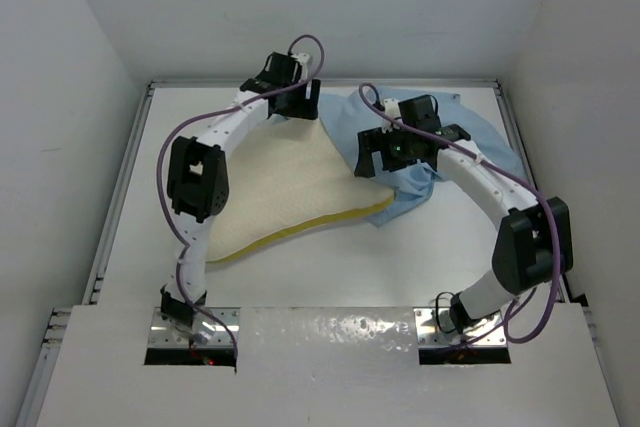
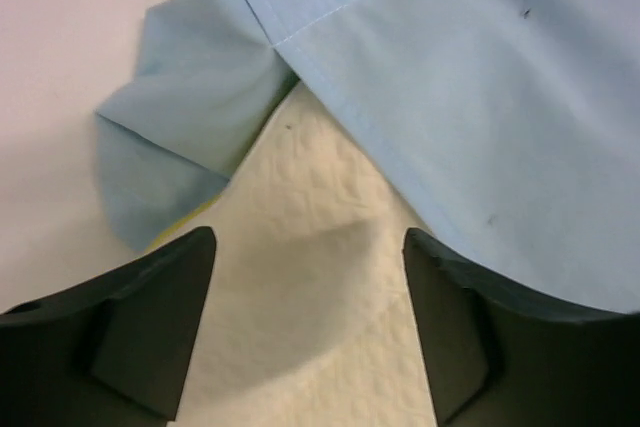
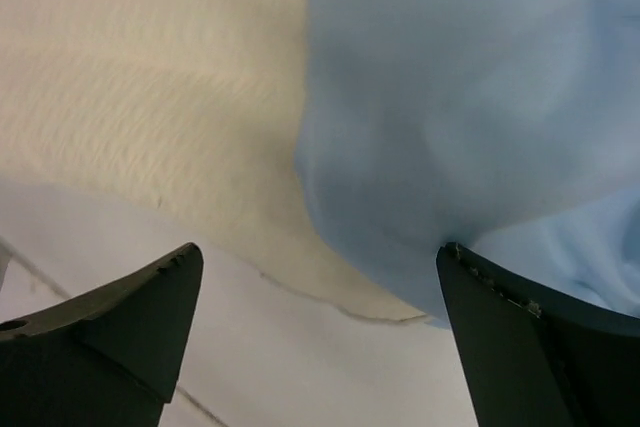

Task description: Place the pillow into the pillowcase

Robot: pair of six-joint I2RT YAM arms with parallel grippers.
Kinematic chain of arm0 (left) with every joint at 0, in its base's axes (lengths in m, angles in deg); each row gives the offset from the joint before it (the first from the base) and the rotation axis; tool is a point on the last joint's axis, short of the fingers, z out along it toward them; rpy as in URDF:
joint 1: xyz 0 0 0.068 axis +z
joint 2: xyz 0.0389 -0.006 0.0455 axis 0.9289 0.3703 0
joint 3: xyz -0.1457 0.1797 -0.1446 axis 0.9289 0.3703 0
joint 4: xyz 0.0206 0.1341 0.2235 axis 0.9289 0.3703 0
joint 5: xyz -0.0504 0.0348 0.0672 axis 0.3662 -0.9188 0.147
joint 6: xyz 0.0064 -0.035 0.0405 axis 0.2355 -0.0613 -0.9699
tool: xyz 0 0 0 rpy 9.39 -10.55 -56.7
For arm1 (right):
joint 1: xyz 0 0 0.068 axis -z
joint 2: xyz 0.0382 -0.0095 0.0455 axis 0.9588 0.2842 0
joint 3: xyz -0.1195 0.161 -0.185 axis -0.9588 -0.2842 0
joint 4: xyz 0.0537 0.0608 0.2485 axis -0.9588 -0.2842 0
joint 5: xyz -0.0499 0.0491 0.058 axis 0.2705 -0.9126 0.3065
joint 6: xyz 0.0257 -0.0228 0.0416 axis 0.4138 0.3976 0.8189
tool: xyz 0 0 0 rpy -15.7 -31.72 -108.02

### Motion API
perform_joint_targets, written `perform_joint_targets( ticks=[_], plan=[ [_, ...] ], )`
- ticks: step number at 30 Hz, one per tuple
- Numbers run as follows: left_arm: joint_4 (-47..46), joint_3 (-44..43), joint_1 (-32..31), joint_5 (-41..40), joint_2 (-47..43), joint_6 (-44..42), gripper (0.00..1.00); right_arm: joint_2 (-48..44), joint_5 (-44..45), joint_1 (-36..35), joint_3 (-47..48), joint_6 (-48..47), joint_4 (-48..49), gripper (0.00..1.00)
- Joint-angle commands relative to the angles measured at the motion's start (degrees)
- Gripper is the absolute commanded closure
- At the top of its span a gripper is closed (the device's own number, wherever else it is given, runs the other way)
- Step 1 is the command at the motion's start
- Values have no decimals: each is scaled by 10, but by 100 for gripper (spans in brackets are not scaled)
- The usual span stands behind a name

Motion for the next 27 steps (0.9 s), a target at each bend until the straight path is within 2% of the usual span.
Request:
perform_joint_targets(
  ticks=[1,3,5,6,7,8,9,10,11,12,13,14,15,16,18,21,27],
  plan=[
    [7,-69,5,-2,-31,-109,25,-31,138,0,6,83,102,1],
    [-6,-37,5,29,-72,-154,21,-69,178,11,-21,85,99,1],
    [-26,9,4,60,-151,-228,17,-95,155,43,-44,100,75,1],
    [-35,58,2,85,-179,-255,16,-109,120,56,-56,133,69,1],
    [-29,76,-2,95,-220,-315,16,-141,105,71,-69,153,68,1],
    [-6,79,-21,98,-229,-346,17,-158,91,99,-106,174,76,7],
    [67,74,-34,83,-231,-400,24,-174,78,109,-125,207,81,27],
    [100,74,-66,76,-237,-424,59,-201,87,120,-162,221,83,60],
    [151,99,-101,67,-251,-450,78,-224,117,121,-207,250,89,100],
    [172,122,-102,67,-260,-461,78,-224,117,121,-207,265,105,100],
    [183,148,-136,72,-272,-474,76,-237,116,121,-258,276,121,100],
    [176,217,-155,64,-285,-482,68,-241,114,121,-280,302,152,90],
    [163,252,-171,53,-310,-484,47,-240,111,121,-301,316,169,66],
    [133,307,-202,23,-319,-482,38,-234,115,122,-339,339,209,45],
    [117,336,-236,-3,-320,-473,24,-221,133,122,-374,357,253,19],
    [93,343,-256,-43,-284,-444,16,-198,151,121,-397,395,335,18],
    [-17,375,-261,-144,-207,-383,13,-105,136,122,-439,456,472,23]
  ],
)
